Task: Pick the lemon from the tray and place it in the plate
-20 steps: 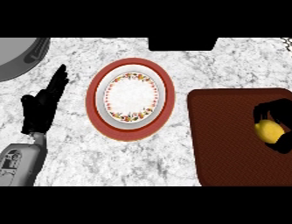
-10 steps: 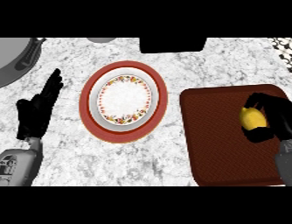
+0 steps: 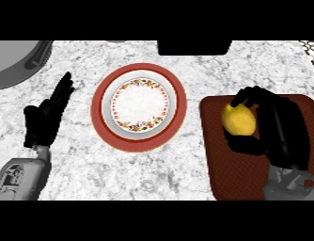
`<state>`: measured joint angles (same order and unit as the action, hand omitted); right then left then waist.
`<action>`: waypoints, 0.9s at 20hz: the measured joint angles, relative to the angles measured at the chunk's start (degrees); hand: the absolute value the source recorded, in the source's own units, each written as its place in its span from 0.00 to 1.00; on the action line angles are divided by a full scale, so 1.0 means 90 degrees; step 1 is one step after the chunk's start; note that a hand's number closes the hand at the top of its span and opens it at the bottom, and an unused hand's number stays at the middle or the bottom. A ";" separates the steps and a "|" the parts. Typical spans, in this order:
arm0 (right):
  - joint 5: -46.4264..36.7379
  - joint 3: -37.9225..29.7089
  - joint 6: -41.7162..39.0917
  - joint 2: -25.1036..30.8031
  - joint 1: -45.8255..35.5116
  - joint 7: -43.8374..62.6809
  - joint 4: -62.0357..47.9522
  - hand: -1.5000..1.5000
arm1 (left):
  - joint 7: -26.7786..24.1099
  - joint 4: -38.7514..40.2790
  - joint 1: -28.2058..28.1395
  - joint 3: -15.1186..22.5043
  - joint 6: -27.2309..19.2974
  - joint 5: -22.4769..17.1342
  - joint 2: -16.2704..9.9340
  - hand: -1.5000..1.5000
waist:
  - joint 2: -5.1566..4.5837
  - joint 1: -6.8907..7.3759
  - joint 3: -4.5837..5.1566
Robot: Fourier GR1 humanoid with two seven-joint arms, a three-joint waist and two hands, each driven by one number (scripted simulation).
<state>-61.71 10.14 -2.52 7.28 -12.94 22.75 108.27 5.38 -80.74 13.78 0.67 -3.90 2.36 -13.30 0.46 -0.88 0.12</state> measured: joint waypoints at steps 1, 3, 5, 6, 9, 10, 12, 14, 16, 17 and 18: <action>-0.0060 0.0166 -0.0097 -0.0162 -0.0061 0.0180 0.0118 1.00 | 0.0000 0.0022 0.0024 -0.0011 0.0027 0.0000 -0.0006 0.50 | -0.0009 0.0020 -0.0002; -0.0088 0.0503 -0.0211 -0.0409 -0.0347 0.0603 0.0120 1.00 | -0.0019 0.0009 0.0036 -0.0005 0.0056 0.0018 0.0004 0.50 | -0.0022 0.0067 -0.0004; 0.0002 0.0784 -0.0227 -0.0561 -0.0792 0.1103 -0.0102 1.00 | 0.0006 0.0005 0.0112 -0.0021 0.0107 0.0000 0.0004 0.50 | -0.0035 0.0112 -0.0006; 0.0064 0.0944 -0.0235 -0.0614 -0.0982 0.1361 -0.0196 1.00 | 0.0010 -0.0016 0.0088 0.0000 0.0098 0.0022 0.0036 0.50 | -0.0038 0.0127 -0.0006; 0.0362 0.1128 0.0125 -0.0714 -0.1739 0.1779 -0.1028 1.00 | -0.0088 0.0112 0.0153 0.0002 0.0109 0.0058 0.0099 0.50 | -0.0056 0.0170 -0.0008; 0.0444 0.1230 0.0306 -0.0735 -0.1886 0.1828 -0.1323 1.00 | -0.0097 0.0115 0.0142 -0.0014 0.0132 0.0052 0.0095 0.50 | -0.0058 0.0179 -0.0008; 0.0699 0.1343 0.0613 -0.0763 -0.2380 0.1949 -0.1959 1.00 | -0.0034 0.0116 0.0217 -0.0028 0.0146 0.0057 0.0104 0.50 | -0.0067 0.0209 -0.0009; 0.0945 0.1525 0.1101 -0.0781 -0.2720 0.1950 -0.2683 1.00 | -0.0048 0.0099 0.0209 0.0008 0.0132 0.0098 0.0152 0.50 | -0.0075 0.0243 -0.0010; 0.1190 0.1674 0.1420 -0.0792 -0.3124 0.2016 -0.3372 1.00 | -0.0049 0.0112 0.0213 0.0031 0.0123 0.0136 0.0191 0.50 | -0.0081 0.0261 -0.0010; 0.1199 0.1783 0.1517 -0.0795 -0.3248 0.2027 -0.3695 1.00 | -0.0029 0.0101 0.0228 0.0049 0.0124 0.0157 0.0201 0.50 | -0.0083 0.0268 -0.0010; 0.1249 0.1854 0.1507 -0.0798 -0.3486 0.2123 -0.3988 1.00 | -0.0064 0.0163 0.0276 0.0036 0.0113 0.0177 0.0207 0.50 | -0.0088 0.0275 -0.0010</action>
<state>-50.47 26.83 11.04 0.10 -44.31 41.85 72.38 4.80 -79.27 16.26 0.99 -2.88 3.95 -11.44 -0.33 1.59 0.03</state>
